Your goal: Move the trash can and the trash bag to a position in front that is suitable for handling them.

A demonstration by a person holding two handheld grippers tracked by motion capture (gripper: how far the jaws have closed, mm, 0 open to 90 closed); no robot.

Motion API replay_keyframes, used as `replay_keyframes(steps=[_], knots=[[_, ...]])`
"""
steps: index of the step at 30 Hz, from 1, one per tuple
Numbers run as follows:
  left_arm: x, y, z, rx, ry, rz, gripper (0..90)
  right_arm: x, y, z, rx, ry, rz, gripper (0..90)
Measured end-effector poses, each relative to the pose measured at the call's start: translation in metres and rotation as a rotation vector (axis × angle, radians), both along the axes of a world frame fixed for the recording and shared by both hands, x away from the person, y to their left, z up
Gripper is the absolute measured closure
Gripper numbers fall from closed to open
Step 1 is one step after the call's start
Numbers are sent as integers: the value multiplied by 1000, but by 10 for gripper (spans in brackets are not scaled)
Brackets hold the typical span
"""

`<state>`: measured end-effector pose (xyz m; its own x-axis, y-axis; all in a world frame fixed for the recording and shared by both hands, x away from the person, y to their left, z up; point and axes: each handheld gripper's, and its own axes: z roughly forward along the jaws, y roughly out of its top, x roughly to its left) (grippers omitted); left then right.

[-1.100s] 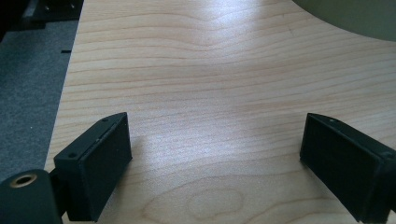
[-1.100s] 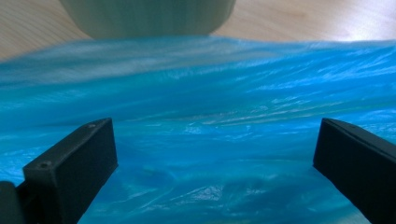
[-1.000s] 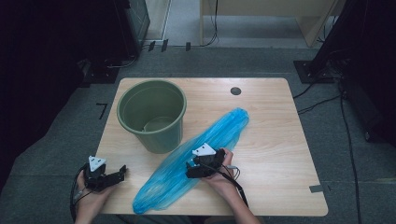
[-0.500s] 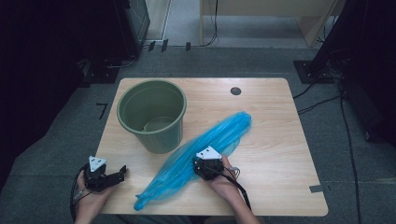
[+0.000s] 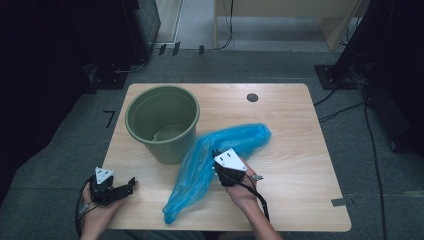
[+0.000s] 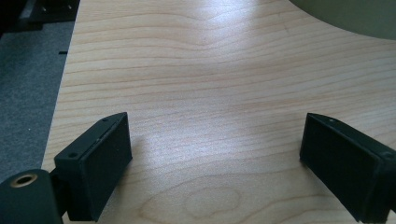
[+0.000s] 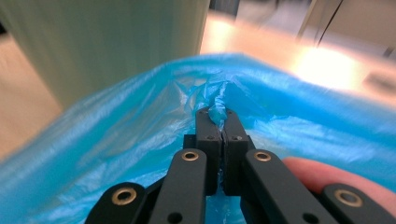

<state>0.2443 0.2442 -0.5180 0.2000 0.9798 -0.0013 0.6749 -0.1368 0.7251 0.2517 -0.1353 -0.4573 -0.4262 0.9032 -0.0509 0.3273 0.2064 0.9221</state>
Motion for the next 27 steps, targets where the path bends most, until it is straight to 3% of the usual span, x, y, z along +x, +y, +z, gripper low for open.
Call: replay_keyframes(steps=[2, 3, 4, 6, 7, 8, 10, 11, 12, 15, 17, 21, 27], knots=[[0, 0, 0, 0, 0, 4, 87, -2, -1, 17, 11, -53, 3, 900], [0, 0, 0, 0, 0, 4, 87, -2, -1, 17, 11, -53, 3, 900], [0, -1, 0, 4, -3, 5, 93, -3, -2, 36, 16, -98, 9, 900], [0, 0, 3, 18, -5, 18, 135, -3, -2, 41, 15, -109, 11, 900], [1, 1, 6, 30, -1, 41, 280, 0, -2, 52, 9, -136, 16, 900], [4, 1, 10, 10, -11, 76, 280, 0, -2, 52, 9, -136, 16, 900], [8, 1, 18, -48, -37, 89, 365, 5, -1, 58, 9, -150, 13, 900], [10, 0, 23, -57, -59, 95, 411, 7, -1, 59, 17, -150, 14, 900], [15, -2, 34, -84, -109, 103, 465, 10, 0, 61, 25, -153, 11, 900], [25, -6, 51, -136, -178, 99, 587, 10, -2, 67, 54, -180, 10, 900], [30, -10, 57, -154, -198, 92, 630, 8, -4, 75, 77, -199, 10, 900], [35, -21, 55, -174, -208, 67, 640, 1, -8, 94, 102, -242, 17, 900], [36, -30, 40, -155, -188, 52, 647, -7, -1, 127, 114, -311, 47, 900]])
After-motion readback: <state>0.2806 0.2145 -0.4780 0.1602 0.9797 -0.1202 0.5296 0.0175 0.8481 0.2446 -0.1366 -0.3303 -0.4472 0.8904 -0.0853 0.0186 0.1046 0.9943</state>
